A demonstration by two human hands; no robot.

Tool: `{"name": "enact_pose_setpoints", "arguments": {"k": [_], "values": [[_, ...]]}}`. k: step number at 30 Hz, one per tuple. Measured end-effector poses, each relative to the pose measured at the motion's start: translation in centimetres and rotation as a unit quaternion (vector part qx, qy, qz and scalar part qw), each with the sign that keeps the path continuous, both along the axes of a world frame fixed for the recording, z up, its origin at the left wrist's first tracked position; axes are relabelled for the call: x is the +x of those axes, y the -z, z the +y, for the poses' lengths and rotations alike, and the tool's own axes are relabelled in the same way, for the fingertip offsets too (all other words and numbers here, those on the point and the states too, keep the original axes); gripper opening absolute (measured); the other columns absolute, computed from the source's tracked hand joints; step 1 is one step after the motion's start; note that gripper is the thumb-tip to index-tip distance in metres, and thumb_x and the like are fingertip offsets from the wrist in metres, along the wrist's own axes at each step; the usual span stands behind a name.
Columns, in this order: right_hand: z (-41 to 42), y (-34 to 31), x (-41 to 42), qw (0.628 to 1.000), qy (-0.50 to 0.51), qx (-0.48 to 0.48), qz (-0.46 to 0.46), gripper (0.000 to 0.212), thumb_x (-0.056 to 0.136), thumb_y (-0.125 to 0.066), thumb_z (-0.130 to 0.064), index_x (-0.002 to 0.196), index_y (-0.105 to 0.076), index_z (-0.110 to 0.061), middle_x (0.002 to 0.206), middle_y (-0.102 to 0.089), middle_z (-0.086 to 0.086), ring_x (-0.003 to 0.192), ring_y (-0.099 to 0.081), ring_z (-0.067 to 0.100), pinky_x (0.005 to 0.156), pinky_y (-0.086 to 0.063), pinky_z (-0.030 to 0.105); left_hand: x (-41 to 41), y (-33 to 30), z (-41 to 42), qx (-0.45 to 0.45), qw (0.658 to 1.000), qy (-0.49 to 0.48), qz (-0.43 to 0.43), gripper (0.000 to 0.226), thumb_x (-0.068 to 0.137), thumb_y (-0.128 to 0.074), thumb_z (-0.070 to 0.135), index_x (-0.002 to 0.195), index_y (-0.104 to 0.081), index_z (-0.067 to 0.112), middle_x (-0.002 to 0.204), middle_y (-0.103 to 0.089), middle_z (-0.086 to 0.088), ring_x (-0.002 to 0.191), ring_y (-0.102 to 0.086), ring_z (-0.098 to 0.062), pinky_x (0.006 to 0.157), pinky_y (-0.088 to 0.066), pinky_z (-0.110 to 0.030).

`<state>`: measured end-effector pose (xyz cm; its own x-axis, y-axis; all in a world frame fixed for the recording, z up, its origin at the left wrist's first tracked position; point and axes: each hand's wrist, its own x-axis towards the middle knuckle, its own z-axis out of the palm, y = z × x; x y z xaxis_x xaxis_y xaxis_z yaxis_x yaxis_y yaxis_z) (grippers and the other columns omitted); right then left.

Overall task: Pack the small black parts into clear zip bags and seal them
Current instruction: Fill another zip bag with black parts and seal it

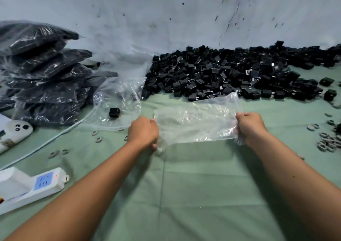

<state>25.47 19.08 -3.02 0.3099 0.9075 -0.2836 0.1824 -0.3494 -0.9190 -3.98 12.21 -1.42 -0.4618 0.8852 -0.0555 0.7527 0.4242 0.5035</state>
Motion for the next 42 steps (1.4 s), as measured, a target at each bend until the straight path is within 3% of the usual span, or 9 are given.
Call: {"name": "enact_pose_setpoints", "arguments": {"k": [6, 10, 14, 16, 24, 31, 33, 35, 42], "values": [[-0.7, 0.2, -0.6, 1.0, 0.021, 0.019, -0.013, 0.042, 0.108, -0.045, -0.023, 0.071, -0.055, -0.005, 0.034, -0.051, 0.005, 0.025, -0.047, 0.019, 0.032, -0.046, 0.029, 3.6, 0.1, -0.5, 0.022, 0.988, -0.116, -0.103, 0.043, 0.107, -0.038, 0.037, 0.121, -0.064, 0.005, 0.127, -0.066, -0.019, 0.118, -0.06, -0.041, 0.097, -0.046, -0.04], [-0.7, -0.2, -0.5, 0.999, 0.028, 0.014, -0.014, 0.036, 0.108, -0.045, -0.02, 0.078, -0.056, -0.003, 0.037, -0.055, 0.005, 0.023, -0.049, 0.017, 0.029, -0.044, 0.026, 4.5, -0.7, 0.3, 0.105, 0.941, -0.159, -0.28, 0.036, 0.108, -0.035, 0.039, 0.106, -0.063, 0.016, 0.109, -0.07, -0.014, 0.087, -0.069, -0.036, 0.081, -0.061, -0.045], [-0.6, -0.2, -0.8, 0.997, -0.001, 0.003, -0.075, 0.036, 0.107, -0.046, -0.024, 0.086, -0.062, -0.001, 0.07, -0.073, 0.018, 0.053, -0.068, 0.031, 0.052, -0.058, 0.042, 4.8, -0.6, 0.7, 0.133, 0.859, -0.208, -0.449, 0.033, 0.111, -0.026, 0.04, 0.109, -0.05, 0.017, 0.075, -0.064, -0.013, 0.043, -0.051, -0.019, 0.037, -0.043, -0.021], [-0.7, -0.1, -0.9, 0.993, -0.008, 0.016, -0.118, 0.037, 0.106, -0.047, -0.025, 0.082, -0.064, -0.003, 0.086, -0.073, 0.022, 0.074, -0.071, 0.038, 0.071, -0.061, 0.05, 4.3, -0.6, 0.7, 0.117, 0.85, -0.228, -0.46, 0.045, 0.112, -0.026, 0.042, 0.112, -0.056, 0.008, 0.067, -0.064, -0.009, 0.041, -0.049, -0.015, 0.035, -0.037, -0.017], [-1.2, 0.2, -0.8, 0.983, -0.038, 0.049, -0.171, 0.043, 0.106, -0.045, -0.03, 0.077, -0.063, -0.003, 0.075, -0.071, 0.018, 0.073, -0.07, 0.039, 0.075, -0.06, 0.05, 1.1, -2.7, -0.4, 0.059, 0.783, -0.27, -0.558, 0.069, 0.107, -0.019, 0.06, 0.084, -0.049, 0.003, 0.055, -0.064, -0.012, 0.027, -0.053, -0.019, 0.03, -0.036, -0.014], [-1.2, 0.2, -0.8, 0.979, -0.047, 0.064, -0.188, 0.043, 0.105, -0.048, -0.031, 0.069, -0.058, -0.009, 0.073, -0.068, 0.016, 0.074, -0.067, 0.038, 0.07, -0.054, 0.041, 1.2, -1.0, -0.4, 0.012, 0.894, -0.198, -0.402, 0.065, 0.109, -0.025, 0.055, 0.091, -0.056, 0.001, 0.056, -0.058, -0.012, 0.032, -0.045, -0.015, 0.035, -0.029, -0.014], [-1.2, 0.3, -0.6, 0.979, -0.047, 0.064, -0.186, 0.044, 0.105, -0.049, -0.031, 0.068, -0.058, -0.01, 0.065, -0.066, 0.013, 0.068, -0.066, 0.035, 0.064, -0.051, 0.039, 1.0, -0.4, -0.5, 0.032, 0.946, -0.167, -0.274, 0.059, 0.11, -0.028, 0.051, 0.091, -0.058, 0.003, 0.075, -0.065, -0.014, 0.059, -0.061, -0.026, 0.052, -0.05, -0.029], [-1.1, 0.4, -0.3, 0.982, -0.049, 0.056, -0.172, 0.043, 0.105, -0.05, -0.03, 0.068, -0.058, -0.01, 0.054, -0.062, 0.009, 0.056, -0.063, 0.03, 0.059, -0.051, 0.039, 0.4, -0.1, -0.9, 0.031, 0.983, -0.123, -0.136, 0.057, 0.11, -0.029, 0.047, 0.079, -0.053, 0.005, 0.078, -0.062, -0.011, 0.086, -0.062, -0.034, 0.078, -0.049, -0.037], [-1.0, 0.5, -0.2, 0.982, -0.074, 0.049, -0.167, 0.034, 0.103, -0.06, -0.027, 0.075, -0.066, -0.008, 0.064, -0.064, 0.008, 0.052, -0.057, 0.023, 0.049, -0.045, 0.029, -1.8, 0.5, -2.7, -0.041, 0.996, -0.028, 0.069, 0.046, 0.108, -0.04, 0.048, 0.095, -0.059, 0.009, 0.118, -0.067, -0.023, 0.11, -0.061, -0.041, 0.08, -0.042, -0.038]]}}
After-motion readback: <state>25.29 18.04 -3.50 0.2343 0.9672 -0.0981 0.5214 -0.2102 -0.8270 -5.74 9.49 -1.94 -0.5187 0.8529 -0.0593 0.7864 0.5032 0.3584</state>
